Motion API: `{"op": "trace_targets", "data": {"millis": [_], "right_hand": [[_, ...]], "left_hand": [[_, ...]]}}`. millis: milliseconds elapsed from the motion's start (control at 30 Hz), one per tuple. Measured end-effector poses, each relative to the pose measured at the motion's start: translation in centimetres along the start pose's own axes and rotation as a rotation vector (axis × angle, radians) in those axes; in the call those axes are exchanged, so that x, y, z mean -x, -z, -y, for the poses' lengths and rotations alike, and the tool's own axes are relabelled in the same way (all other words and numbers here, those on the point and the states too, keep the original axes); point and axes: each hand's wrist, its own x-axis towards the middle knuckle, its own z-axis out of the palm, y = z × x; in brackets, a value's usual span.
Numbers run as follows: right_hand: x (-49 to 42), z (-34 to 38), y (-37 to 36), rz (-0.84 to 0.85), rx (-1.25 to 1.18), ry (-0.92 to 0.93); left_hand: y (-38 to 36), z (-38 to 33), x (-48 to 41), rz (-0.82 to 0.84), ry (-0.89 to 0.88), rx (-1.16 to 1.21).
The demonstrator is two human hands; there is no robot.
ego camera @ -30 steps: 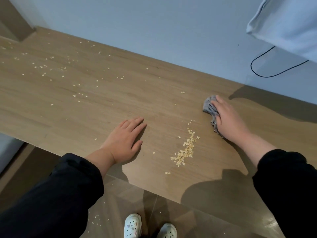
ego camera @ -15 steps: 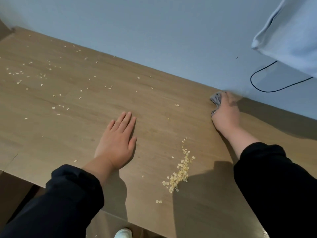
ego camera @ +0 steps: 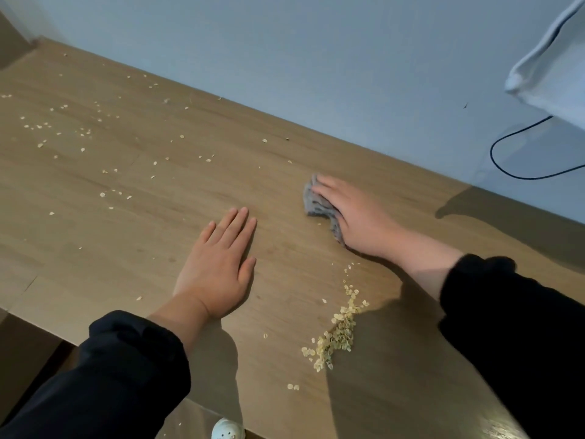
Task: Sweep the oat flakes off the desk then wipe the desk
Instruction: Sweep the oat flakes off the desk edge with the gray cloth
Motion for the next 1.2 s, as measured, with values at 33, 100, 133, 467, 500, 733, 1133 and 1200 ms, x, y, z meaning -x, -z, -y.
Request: {"op": "trace_targets", "data": {"millis": [33,100,133,467,500,733,1133,1200], "right_hand": [[0.8,-0.9,0.3,0.016,0.008,0.017],[1.1,-3.3,1.5,-0.037,-0.042,-0.054],[0.6,-4.4,1.9,-0.091,-0.082,-0.114],[-1.1,-0.6,0.3,-0.021,-0.041,0.038],[0.3,0.1,-0.3,0.038,-0.014,0.122],[2.0,-2.6,1.8,0.073,-0.080,0.022],[7.1,-3.0,1.6,0.064,-0.066,-0.012],[8.2,-4.9,2.9,0.004,-0.091,-0.141]], "left_hand": [[0.0,0.0,0.0,-0.001,0.000,0.000],[0.0,0.0,0.0,-0.006,-0.002,0.000],[0.0,0.0,0.0,-0.005,-0.002,-0.003],[0.2,-0.1,0.0,0.007,0.007,0.010],[0.2,-0.1,0.0,0.015,0.006,0.010],[0.5,-0.3,-0.1,0.036,0.014,-0.001],[0.4,-0.3,-0.1,0.025,0.014,0.008],[0.3,-0.2,-0.1,0.021,0.013,0.010]]}}
